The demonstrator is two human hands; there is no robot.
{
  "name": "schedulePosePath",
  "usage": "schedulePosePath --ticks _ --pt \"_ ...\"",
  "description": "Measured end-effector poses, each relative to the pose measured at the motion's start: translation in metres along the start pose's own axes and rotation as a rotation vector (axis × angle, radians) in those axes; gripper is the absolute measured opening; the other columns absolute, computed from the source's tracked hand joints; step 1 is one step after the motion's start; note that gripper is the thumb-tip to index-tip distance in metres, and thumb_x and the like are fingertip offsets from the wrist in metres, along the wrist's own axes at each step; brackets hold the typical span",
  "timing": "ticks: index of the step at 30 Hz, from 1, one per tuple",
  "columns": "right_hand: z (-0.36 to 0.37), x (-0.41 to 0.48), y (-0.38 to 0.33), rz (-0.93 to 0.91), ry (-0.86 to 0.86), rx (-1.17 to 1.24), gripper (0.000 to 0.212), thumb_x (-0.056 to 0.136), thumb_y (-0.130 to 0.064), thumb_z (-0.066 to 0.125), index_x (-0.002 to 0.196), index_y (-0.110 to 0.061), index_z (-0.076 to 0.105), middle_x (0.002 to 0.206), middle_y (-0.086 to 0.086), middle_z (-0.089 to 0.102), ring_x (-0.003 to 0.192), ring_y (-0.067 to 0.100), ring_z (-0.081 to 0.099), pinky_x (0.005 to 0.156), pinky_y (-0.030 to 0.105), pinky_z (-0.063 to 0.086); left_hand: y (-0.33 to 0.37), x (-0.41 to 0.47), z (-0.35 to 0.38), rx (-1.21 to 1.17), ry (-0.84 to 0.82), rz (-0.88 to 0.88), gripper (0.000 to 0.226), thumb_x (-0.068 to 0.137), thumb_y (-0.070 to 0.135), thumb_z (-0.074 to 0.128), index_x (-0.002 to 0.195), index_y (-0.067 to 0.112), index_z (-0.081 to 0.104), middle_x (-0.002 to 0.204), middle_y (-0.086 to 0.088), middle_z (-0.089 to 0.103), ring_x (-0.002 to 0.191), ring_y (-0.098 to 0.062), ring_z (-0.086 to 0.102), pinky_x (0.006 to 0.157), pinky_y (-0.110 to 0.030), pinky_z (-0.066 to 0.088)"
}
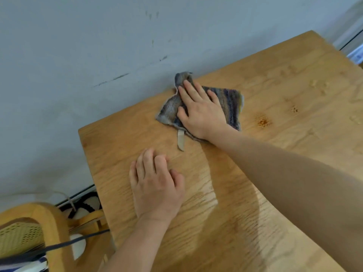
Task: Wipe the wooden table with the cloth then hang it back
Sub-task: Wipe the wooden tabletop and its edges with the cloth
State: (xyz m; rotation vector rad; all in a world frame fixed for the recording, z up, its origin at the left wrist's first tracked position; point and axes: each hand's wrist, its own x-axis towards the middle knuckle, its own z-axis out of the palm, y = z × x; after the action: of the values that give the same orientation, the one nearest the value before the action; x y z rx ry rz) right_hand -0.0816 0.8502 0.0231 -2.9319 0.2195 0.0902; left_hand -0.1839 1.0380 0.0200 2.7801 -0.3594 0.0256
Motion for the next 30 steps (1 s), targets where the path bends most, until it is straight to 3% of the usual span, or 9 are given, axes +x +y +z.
schedulePosePath --ticks 3,7,10,15,19,22,27,30 --pt "0.005 -0.035 -0.009 0.035 0.038 0.039 0.059 0.099 -0.044 0.026 0.155 -0.026 0.021 0.164 -0.007 0.011 0.151 0.017 0.007 0.121 0.046 0.011 0.003 -0.007 -0.001 -0.004 -0.011 0.01 0.028 0.079 0.028 0.048 0.103 0.015 0.051 0.131 -0.013 0.049 0.127 -0.033 0.042 0.109 -0.055 0.029" --pt "0.009 -0.137 -0.021 -0.14 -0.003 0.016 0.058 0.098 -0.044 0.029 0.154 -0.028 0.027 0.163 -0.009 0.017 0.151 0.016 0.011 0.12 0.044 0.013 0.003 -0.005 -0.003 0.024 -0.015 0.025 0.032 0.082 0.03 0.05 0.108 0.012 0.052 0.132 -0.016 0.049 0.127 -0.034 0.041 0.108 -0.056 0.029" --pt "0.004 -0.1 -0.003 -0.134 -0.051 -0.001 0.061 0.096 -0.047 0.029 0.154 -0.03 0.023 0.164 -0.009 0.013 0.151 0.015 0.008 0.12 0.045 0.011 0.003 -0.003 -0.003 0.062 -0.031 0.038 0.033 0.083 0.028 0.053 0.111 0.011 0.052 0.133 -0.018 0.048 0.13 -0.035 0.038 0.109 -0.056 0.028" --pt "-0.003 -0.008 0.015 0.154 0.017 0.015 0.061 0.098 -0.045 0.025 0.156 -0.026 0.018 0.165 -0.006 0.009 0.151 0.017 0.005 0.12 0.047 0.01 0.004 -0.003 -0.002 0.067 -0.062 0.024 0.036 0.082 0.031 0.05 0.114 0.015 0.052 0.134 -0.015 0.046 0.132 -0.034 0.036 0.111 -0.055 0.026" --pt "0.003 -0.105 0.006 0.136 0.056 0.026 0.059 0.099 -0.043 0.026 0.155 -0.026 0.021 0.164 -0.006 0.011 0.151 0.017 0.005 0.121 0.046 0.011 0.004 -0.005 -0.005 0.073 -0.058 0.03 0.04 0.082 0.033 0.047 0.117 0.014 0.052 0.133 -0.015 0.046 0.13 -0.034 0.038 0.108 -0.056 0.027" --pt "0.005 -0.169 0.004 0.061 -0.008 -0.015 0.06 0.098 -0.046 0.025 0.155 -0.028 0.02 0.164 -0.006 0.011 0.151 0.016 0.004 0.12 0.043 0.009 0.005 -0.001 -0.006 0.069 -0.054 0.033 0.04 0.082 0.031 0.048 0.117 0.012 0.052 0.133 -0.017 0.046 0.129 -0.036 0.039 0.108 -0.056 0.027" --pt "-0.007 -0.073 0.037 0.219 0.0 0.019 0.062 0.098 -0.048 0.023 0.156 -0.03 0.014 0.165 -0.008 0.005 0.151 0.015 0.0 0.121 0.045 0.005 0.005 -0.001 -0.011 0.126 -0.137 0.031 0.05 0.087 0.038 0.038 0.132 0.016 0.046 0.142 -0.015 0.041 0.135 -0.034 0.031 0.111 -0.057 0.023" --pt "-0.006 -0.038 0.045 0.237 0.0 0.018 0.062 0.098 -0.047 0.021 0.156 -0.028 0.012 0.165 -0.007 0.002 0.151 0.016 -0.002 0.121 0.046 0.003 0.022 0.006 -0.004 0.12 -0.205 0.032 0.058 0.095 0.043 0.026 0.15 0.022 0.022 0.159 -0.005 0.018 0.147 -0.026 0.01 0.117 -0.055 0.008"
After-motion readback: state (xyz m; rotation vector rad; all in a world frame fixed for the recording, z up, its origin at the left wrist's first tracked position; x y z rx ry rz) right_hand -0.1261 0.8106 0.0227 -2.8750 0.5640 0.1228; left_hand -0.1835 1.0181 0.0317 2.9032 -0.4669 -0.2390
